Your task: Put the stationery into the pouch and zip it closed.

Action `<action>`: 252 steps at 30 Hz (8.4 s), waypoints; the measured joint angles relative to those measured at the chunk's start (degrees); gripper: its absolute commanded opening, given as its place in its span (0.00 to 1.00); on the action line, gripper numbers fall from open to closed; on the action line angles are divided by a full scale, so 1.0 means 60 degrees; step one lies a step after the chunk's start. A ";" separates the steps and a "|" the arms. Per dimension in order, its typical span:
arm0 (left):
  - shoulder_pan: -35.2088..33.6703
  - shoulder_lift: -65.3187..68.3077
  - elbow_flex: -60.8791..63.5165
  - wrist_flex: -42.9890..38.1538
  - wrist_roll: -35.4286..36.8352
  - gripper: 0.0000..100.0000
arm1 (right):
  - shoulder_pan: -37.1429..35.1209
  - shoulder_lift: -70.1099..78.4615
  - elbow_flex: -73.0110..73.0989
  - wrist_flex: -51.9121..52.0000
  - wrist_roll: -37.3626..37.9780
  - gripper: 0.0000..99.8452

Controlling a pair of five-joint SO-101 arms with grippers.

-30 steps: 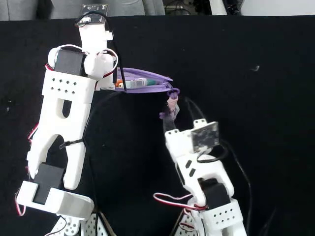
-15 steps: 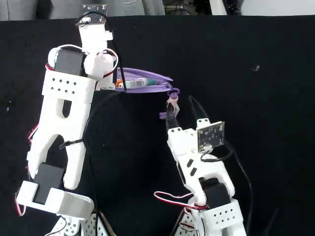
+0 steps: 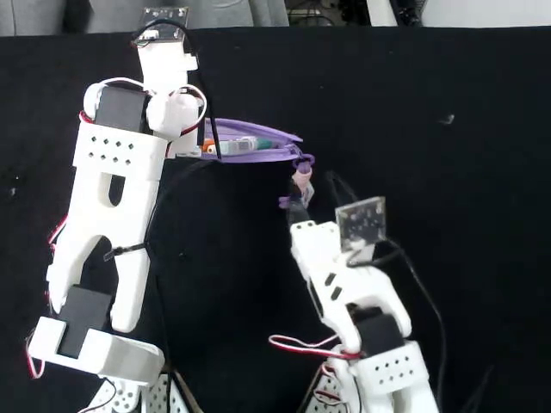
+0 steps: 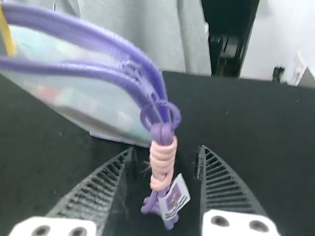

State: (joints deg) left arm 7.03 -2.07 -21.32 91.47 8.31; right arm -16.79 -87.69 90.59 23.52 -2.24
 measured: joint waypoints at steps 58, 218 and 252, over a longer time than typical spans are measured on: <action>-0.1114 0.0015 -0.3311 0.0967 0.0015 0.45 | 0.0908 0.7282 -1.1414 0.5568 0.0938 0.01; -0.5670 0.0029 0.3018 -0.2432 0.0000 0.45 | -0.1729 1.1267 -1.9326 1.0755 0.4073 0.01; -0.1670 -0.1509 0.3018 0.0527 -0.1626 0.45 | -0.1978 1.2601 -2.0747 1.0447 0.3267 0.01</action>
State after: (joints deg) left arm -2.99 -11.12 -3.21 94.64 -1.45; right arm -28.66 -12.09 -33.89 86.20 17.36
